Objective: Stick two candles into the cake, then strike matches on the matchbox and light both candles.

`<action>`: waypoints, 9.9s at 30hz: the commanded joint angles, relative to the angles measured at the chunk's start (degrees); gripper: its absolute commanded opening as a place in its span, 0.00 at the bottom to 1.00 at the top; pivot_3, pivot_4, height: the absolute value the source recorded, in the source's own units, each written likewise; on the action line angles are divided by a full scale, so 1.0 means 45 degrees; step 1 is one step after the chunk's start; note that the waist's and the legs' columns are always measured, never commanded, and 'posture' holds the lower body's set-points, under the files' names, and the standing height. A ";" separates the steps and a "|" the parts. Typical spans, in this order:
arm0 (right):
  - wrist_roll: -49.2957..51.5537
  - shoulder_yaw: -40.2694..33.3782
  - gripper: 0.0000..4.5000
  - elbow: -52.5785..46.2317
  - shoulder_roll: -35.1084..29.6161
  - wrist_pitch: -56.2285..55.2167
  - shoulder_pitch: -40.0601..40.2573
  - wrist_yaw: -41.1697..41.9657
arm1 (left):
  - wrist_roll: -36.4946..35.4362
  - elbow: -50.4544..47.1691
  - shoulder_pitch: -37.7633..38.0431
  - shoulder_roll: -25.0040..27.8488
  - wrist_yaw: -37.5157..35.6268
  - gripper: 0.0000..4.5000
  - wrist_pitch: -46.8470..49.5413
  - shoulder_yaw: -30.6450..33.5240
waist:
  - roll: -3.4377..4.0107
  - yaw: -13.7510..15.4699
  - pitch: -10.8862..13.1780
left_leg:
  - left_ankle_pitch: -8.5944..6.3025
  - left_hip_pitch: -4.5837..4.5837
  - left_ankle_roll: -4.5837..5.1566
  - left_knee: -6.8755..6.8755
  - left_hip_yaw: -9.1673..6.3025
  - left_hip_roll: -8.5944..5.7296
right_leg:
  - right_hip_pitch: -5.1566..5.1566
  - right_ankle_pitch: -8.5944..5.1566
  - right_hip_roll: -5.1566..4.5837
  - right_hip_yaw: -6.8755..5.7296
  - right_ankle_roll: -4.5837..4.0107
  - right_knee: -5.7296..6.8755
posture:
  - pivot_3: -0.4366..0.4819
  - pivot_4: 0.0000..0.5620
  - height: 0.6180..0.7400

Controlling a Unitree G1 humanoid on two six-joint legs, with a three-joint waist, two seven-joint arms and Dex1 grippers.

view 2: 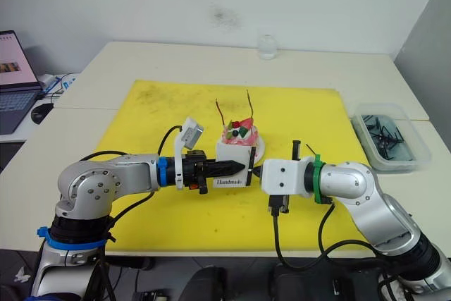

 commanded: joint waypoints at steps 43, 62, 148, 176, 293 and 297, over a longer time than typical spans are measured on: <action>0.0115 -0.0710 0.01 -0.0412 -0.0387 -0.0462 0.0925 0.1065 | -0.3003 -0.0741 -0.2389 0.0629 0.1350 0.00 0.1030 0.2844 | -0.0001 -0.0268 0.0008 | 0.0008 0.0012 -0.0021 0.0048 -0.0074 -0.0007 | 0.0013 0.0015 0.0008 0.0008 0.0021 0.0032 | 0.48 0.27 1.00; -0.0247 -0.0257 0.01 0.1169 0.1731 0.0600 -0.2921 -0.0219 | -0.0442 -0.1300 0.4051 0.3995 -0.1869 0.00 -0.0984 0.1954 | -0.0001 -0.0257 0.0007 | 0.0009 0.0022 -0.0019 0.0018 -0.0053 -0.0001 | -0.0001 0.0036 0.0000 0.0015 -0.0026 0.0014 | 0.48 0.27 1.00; -0.0681 -0.0041 0.01 0.5437 0.5475 0.0948 -0.5704 -0.2273 | 0.0241 -0.1523 0.3524 0.2856 -0.1815 0.00 -0.1458 0.1103 | 0.0002 -0.0285 0.0009 | 0.0007 0.0002 -0.0017 -0.0006 -0.0043 0.0010 | -0.0025 0.0030 0.0004 0.0017 -0.0037 0.0007 | 0.48 0.27 1.00; 0.0084 -0.0306 0.01 0.4977 0.5533 0.2069 -0.5621 -0.2388 | 0.0325 -0.1450 0.3454 0.2842 -0.1895 0.00 -0.1513 0.1053 | 0.0003 -0.0286 0.0009 | 0.0007 0.0001 -0.0016 -0.0010 -0.0043 0.0010 | -0.0026 0.0029 0.0004 0.0018 -0.0037 0.0004 | 0.48 0.27 1.00; 0.2749 -0.4927 0.87 0.9479 0.3667 -0.1263 0.0197 -0.4690 | -0.0592 -0.2516 0.3607 0.1085 0.0087 0.00 -0.1267 0.0556 | 0.0024 -0.0283 0.0023 | 0.0006 0.0002 -0.0013 -0.0009 -0.0035 0.0002 | -0.0015 0.0031 0.0042 0.0039 -0.0013 -0.0003 | 0.48 0.27 1.00; 0.2751 -0.4815 0.57 0.9141 0.3725 -0.0469 0.0253 -0.4810 | -0.0549 -0.2444 0.3523 0.1098 0.0073 0.00 -0.1258 0.0498 | 0.0025 -0.0284 0.0022 | 0.0006 0.0003 -0.0013 -0.0006 -0.0036 0.0000 | -0.0013 0.0032 0.0042 0.0040 -0.0011 -0.0003 | 0.48 0.27 1.00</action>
